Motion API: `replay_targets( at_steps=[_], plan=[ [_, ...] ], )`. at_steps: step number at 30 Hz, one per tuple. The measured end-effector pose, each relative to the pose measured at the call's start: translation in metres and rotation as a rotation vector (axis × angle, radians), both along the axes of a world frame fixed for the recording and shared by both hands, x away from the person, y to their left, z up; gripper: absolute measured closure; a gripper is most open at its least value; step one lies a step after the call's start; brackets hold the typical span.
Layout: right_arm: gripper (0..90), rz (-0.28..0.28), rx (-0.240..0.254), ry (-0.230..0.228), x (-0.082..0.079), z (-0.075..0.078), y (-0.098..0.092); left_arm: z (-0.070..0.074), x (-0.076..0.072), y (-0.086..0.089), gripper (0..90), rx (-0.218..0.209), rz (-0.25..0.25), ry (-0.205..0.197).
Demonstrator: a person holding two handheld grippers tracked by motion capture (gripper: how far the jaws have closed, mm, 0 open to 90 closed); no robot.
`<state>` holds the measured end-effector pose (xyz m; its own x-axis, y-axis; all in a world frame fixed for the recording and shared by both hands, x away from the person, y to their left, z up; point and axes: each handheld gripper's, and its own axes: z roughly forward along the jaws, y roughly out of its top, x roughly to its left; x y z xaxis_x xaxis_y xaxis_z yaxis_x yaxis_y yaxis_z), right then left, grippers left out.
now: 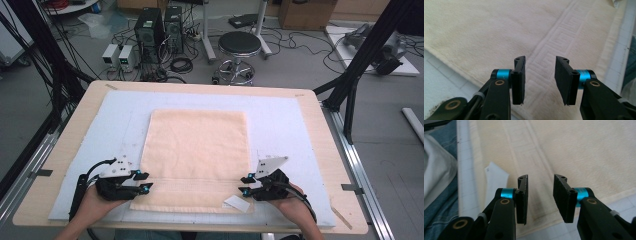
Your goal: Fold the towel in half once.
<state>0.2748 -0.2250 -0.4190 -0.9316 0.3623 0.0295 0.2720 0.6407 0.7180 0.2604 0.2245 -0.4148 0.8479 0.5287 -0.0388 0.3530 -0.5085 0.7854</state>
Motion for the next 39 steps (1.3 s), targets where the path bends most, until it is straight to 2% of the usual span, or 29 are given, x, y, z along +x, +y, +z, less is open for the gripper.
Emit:
replay_targets(
  at_steps=[7, 12, 16, 22, 26, 29, 33, 36, 39],
  plan=[
    [55.1, -0.086, 0.037, -0.009, 0.021, 0.002, 0.002, 0.002, 0.019, -0.007, 52.7, -0.022, 0.028, -0.001],
    [53.2, -0.134, 0.03, -0.042, 0.036, 0.007, 0.002, 0.002, 0.032, -0.01, 48.2, -0.03, 0.078, -0.003],
    [53.1, -0.169, 0.037, -0.066, 0.05, 0.009, 0.003, 0.0, 0.04, -0.009, 47.7, -0.039, 0.121, -0.023],
    [54.2, -0.202, 0.016, -0.044, 0.063, -0.001, 0.004, -0.007, 0.052, -0.005, 47.1, -0.018, 0.153, -0.014],
    [56.0, -0.206, -0.007, -0.029, 0.066, -0.007, 0.006, -0.011, 0.056, -0.005, 46.1, 0.007, 0.166, -0.016],
    [56.1, -0.204, -0.029, -0.018, 0.066, -0.011, 0.007, -0.013, 0.059, -0.003, 45.9, 0.007, 0.18, -0.014],
    [54.3, -0.208, -0.026, -0.018, 0.066, -0.013, 0.008, -0.012, 0.058, -0.002, 44.2, -0.007, 0.176, -0.018],
    [48.6, -0.209, -0.014, -0.017, 0.066, -0.013, 0.007, -0.011, 0.058, -0.003, 41.5, -0.013, 0.168, -0.02],
    [38.2, -0.24, 0.004, -0.047, 0.064, -0.01, 0.007, -0.011, 0.058, -0.004, 37.1, -0.016, 0.167, -0.013]
  ],
)
